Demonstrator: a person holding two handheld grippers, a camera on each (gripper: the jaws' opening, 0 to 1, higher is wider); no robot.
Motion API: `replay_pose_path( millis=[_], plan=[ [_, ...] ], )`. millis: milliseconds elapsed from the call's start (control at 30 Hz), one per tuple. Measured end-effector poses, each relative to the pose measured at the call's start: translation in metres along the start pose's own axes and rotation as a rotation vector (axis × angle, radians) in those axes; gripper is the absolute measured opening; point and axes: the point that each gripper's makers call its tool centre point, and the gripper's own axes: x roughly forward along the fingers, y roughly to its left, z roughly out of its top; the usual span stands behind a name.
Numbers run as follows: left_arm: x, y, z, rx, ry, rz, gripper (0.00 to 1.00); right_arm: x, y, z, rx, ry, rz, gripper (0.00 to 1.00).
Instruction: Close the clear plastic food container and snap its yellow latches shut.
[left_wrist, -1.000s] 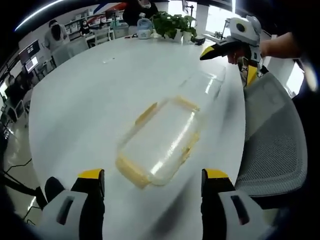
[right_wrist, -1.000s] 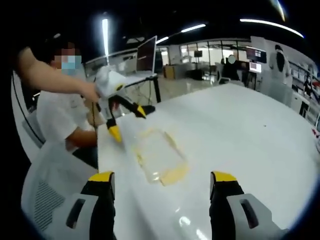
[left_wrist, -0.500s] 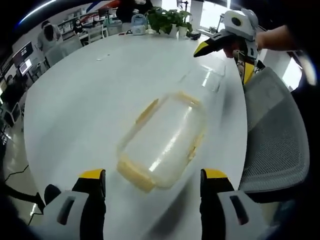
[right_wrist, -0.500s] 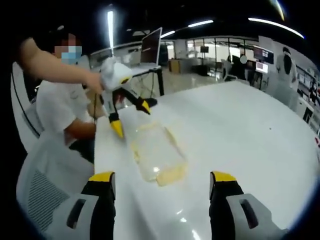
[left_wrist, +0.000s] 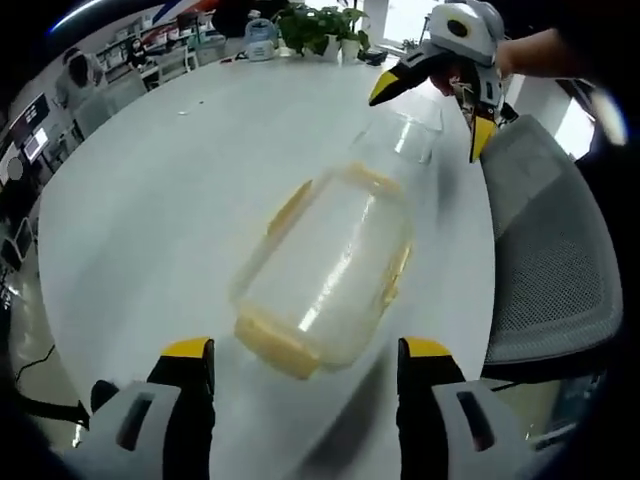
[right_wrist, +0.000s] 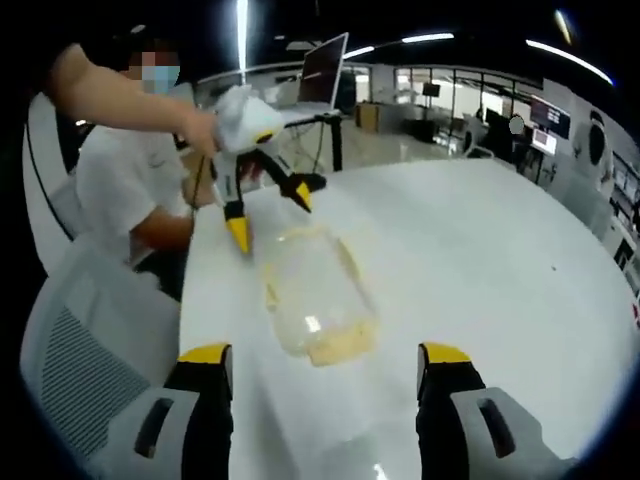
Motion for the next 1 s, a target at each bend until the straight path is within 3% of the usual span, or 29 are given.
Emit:
replay_pose_path(
  millis=[700,1000],
  plan=[
    [0.009,0.007,-0.008,0.097,0.073,-0.037,0.73,0.019,-0.006,-0.015,-0.065,0.105,0.045,0.72],
    [0.013,0.007,-0.012,0.174,0.115,-0.064,0.70,0.027,-0.004,-0.020,-0.104,0.143,0.069,0.72]
  ],
)
